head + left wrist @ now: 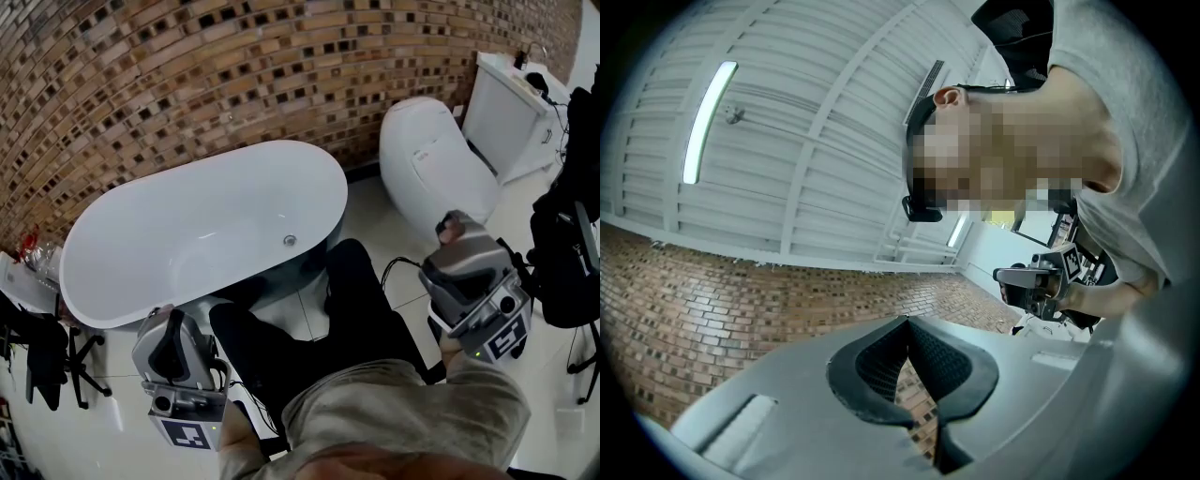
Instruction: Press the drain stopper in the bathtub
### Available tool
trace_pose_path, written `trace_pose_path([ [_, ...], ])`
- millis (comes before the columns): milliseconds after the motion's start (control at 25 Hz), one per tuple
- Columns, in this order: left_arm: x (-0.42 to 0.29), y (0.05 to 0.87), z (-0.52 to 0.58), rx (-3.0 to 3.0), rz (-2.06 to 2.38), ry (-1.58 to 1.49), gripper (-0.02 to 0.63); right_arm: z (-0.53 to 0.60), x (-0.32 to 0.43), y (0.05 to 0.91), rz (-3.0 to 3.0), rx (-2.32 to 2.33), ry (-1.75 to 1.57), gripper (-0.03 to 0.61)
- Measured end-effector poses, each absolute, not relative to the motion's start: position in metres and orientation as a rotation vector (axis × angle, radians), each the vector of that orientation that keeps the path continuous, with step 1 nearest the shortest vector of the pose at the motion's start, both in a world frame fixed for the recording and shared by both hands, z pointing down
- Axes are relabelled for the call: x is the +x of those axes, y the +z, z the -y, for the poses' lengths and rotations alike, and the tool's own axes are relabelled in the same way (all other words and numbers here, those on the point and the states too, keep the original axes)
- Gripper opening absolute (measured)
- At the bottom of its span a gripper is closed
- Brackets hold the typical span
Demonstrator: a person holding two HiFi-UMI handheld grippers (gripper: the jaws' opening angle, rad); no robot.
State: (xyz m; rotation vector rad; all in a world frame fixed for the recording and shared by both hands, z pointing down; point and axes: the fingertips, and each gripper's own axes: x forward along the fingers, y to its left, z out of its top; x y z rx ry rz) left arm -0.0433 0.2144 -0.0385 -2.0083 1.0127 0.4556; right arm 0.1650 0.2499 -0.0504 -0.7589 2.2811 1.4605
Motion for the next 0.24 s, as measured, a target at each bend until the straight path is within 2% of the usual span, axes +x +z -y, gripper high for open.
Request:
trace_pose_path([
  [240, -0.0447, -0.0435, -0.2129, -2.009, -1.009, 0.453, -0.008, -0.2481, 0.1620, -0.0553, -2.280, -0.764, 1.463, 0.002],
])
